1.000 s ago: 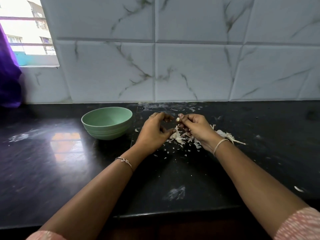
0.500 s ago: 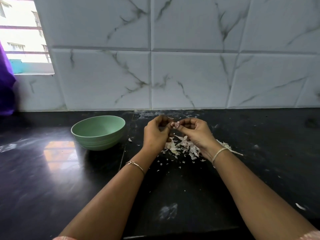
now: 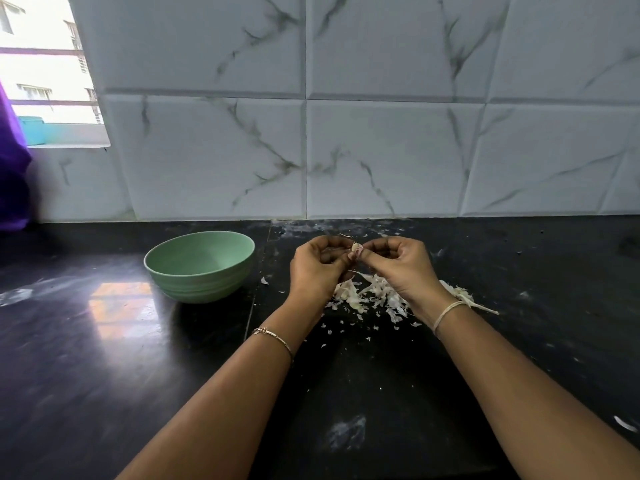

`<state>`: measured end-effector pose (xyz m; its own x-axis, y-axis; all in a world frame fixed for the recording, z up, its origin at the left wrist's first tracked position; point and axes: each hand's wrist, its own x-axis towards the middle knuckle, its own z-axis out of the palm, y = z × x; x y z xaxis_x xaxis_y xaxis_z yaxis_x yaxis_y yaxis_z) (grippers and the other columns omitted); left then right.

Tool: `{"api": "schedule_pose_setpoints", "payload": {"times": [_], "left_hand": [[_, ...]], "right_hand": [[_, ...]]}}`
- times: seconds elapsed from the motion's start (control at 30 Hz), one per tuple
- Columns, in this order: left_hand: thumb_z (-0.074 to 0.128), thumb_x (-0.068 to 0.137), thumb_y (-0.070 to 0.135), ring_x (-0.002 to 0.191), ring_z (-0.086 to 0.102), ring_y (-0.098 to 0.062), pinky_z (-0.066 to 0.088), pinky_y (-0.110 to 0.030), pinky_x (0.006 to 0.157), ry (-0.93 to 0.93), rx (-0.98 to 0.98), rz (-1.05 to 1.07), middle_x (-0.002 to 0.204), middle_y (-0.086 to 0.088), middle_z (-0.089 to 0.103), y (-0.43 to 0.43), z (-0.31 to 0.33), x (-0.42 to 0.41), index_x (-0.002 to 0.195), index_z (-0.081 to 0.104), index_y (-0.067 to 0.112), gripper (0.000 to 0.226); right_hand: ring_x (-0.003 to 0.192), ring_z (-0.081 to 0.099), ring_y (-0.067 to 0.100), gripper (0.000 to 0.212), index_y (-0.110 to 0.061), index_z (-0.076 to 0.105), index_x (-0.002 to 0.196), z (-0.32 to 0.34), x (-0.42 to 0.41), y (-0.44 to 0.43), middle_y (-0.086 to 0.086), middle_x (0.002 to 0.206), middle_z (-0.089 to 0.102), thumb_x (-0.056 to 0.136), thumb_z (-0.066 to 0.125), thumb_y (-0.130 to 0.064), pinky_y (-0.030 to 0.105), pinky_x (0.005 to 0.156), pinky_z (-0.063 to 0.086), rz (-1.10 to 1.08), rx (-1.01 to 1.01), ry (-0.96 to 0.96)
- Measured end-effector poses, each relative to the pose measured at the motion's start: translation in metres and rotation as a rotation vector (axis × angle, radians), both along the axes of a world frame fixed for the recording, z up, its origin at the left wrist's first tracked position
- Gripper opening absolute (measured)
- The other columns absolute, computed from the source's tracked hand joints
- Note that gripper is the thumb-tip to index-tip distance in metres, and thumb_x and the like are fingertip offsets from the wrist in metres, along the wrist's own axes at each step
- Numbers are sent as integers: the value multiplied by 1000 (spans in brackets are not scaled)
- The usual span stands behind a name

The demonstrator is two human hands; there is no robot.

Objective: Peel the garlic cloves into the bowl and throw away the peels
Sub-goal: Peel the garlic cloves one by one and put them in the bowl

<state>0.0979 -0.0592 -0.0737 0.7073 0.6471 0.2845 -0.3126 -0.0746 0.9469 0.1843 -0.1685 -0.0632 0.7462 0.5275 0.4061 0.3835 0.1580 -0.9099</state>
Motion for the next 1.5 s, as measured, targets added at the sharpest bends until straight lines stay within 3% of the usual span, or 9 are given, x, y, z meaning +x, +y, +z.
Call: {"api": "schedule_pose_setpoints", "payload": {"times": [0.17, 0.43, 0.63, 0.8, 0.97, 1.13, 1.3, 1.4, 1.5], "left_hand": [[72, 86, 9, 87, 72, -28, 59, -31, 64, 36, 51, 48, 99, -14, 70, -1, 0, 0, 90, 68, 14, 8], [72, 87, 10, 81, 71, -25, 60, -33, 64, 93, 155, 77, 95, -7, 70, -2, 1, 0, 87, 70, 21, 11], [74, 85, 13, 82, 71, -27, 61, -39, 69, 92, 181, 76, 92, -7, 72, -2, 0, -1, 86, 72, 22, 10], [71, 87, 9, 73, 68, -16, 57, -27, 62, 68, 151, 32, 94, -9, 70, -5, 1, -3, 89, 70, 18, 9], [67, 90, 8, 71, 65, -13, 60, -30, 64, 45, 153, -11, 96, -5, 66, -8, 3, -3, 92, 66, 16, 9], [64, 91, 5, 67, 61, -12, 61, -36, 70, -29, 8, -104, 90, -4, 64, -10, 7, -6, 96, 64, 13, 10], [62, 92, 4, 67, 61, -12, 59, -29, 60, -15, -231, -182, 83, -5, 63, -11, 9, -8, 101, 63, 11, 11], [63, 91, 5, 64, 62, -11, 59, -28, 59, 0, -332, -223, 84, -6, 65, -10, 9, -9, 100, 63, 9, 11], [66, 88, 4, 64, 63, -12, 57, -28, 57, 8, -395, -237, 83, -8, 65, -9, 10, -9, 96, 63, 10, 10]], "right_hand": [[69, 67, 5, 9, -7, 76, 83, -3, 3, 3, 4, 78, 74, 79, 80, -14, 17, 66, 52, -69, -54, -125], [70, 68, 12, 5, -21, 74, 77, -4, 5, 2, -5, 72, 72, 80, 78, -23, 30, 67, 58, -172, -167, -315], [70, 69, 16, 5, -20, 74, 76, -4, 7, 1, -4, 71, 71, 78, 78, -23, 39, 69, 60, -178, -174, -322], [66, 65, 9, 6, -17, 73, 74, -4, 7, 4, -3, 70, 71, 77, 77, -19, 32, 66, 55, -165, -152, -236], [67, 64, 9, 9, -16, 72, 72, -5, 7, 4, -1, 70, 71, 76, 79, -20, 33, 68, 55, -169, -125, -150], [68, 63, 12, 10, -20, 68, 70, -3, 17, -2, -7, 68, 67, 79, 73, -24, 40, 72, 55, -310, -239, -199], [94, 54, 13, 19, -26, 73, 92, 4, 20, -16, -2, 105, 57, 92, 61, -40, 30, 81, 43, -329, -533, -431], [77, 52, 7, 20, -19, 68, 69, 5, 20, -19, -5, 85, 59, 80, 77, -33, 23, 65, 37, -366, -558, -515], [63, 55, 4, 23, -19, 61, 67, 4, 20, -18, -9, 67, 61, 70, 84, -17, 20, 56, 40, -353, -519, -524]]}}
